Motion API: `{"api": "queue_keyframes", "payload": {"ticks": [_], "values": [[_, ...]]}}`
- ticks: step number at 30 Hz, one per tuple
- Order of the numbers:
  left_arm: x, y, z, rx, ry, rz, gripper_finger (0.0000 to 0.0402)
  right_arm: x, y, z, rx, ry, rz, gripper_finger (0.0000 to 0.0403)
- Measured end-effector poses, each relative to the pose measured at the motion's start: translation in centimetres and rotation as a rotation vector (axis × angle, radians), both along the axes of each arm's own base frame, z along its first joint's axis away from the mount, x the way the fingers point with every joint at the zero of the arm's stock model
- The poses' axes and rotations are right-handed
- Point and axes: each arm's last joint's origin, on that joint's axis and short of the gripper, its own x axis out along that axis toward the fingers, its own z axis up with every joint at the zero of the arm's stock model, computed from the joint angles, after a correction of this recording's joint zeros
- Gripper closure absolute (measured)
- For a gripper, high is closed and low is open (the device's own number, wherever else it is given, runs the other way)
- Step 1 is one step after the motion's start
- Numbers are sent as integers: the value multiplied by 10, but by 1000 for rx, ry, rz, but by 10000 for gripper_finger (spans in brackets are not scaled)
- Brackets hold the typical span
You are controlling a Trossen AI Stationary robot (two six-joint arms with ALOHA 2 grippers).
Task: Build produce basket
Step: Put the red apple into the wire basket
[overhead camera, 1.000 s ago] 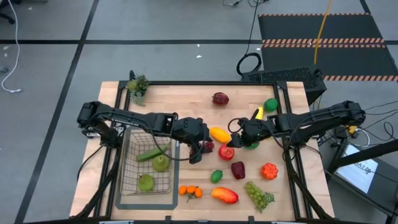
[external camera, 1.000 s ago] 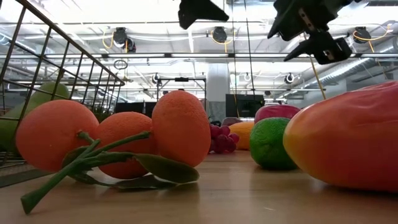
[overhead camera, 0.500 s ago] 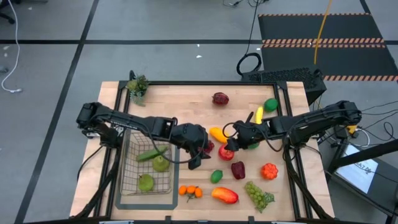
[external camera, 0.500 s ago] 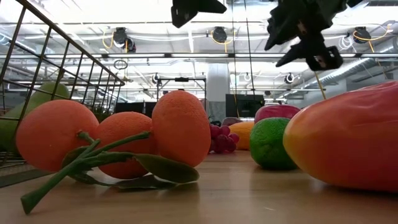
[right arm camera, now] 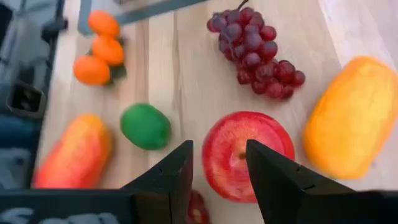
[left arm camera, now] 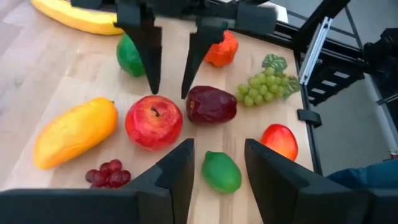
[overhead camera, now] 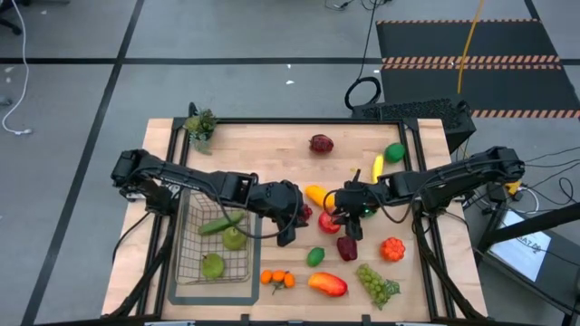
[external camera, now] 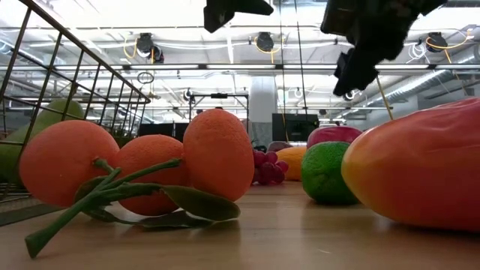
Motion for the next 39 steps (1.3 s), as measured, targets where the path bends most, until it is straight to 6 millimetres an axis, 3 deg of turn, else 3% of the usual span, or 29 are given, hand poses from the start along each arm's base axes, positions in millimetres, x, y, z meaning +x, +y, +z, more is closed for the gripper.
{"api": "queue_keyframes", "payload": {"ticks": [12, 28, 39], "values": [[1, 1, 1, -14, -4, 52, 261, -2, -4, -39, -92, 0, 47, 262], [1, 2, 1, -9, -7, 63, 261, 1, -5, -39, -91, -43, 46, 265], [1, 2, 1, -4, -8, 60, 261, -3, -6, -46, -76, -32, 34, 333]]}}
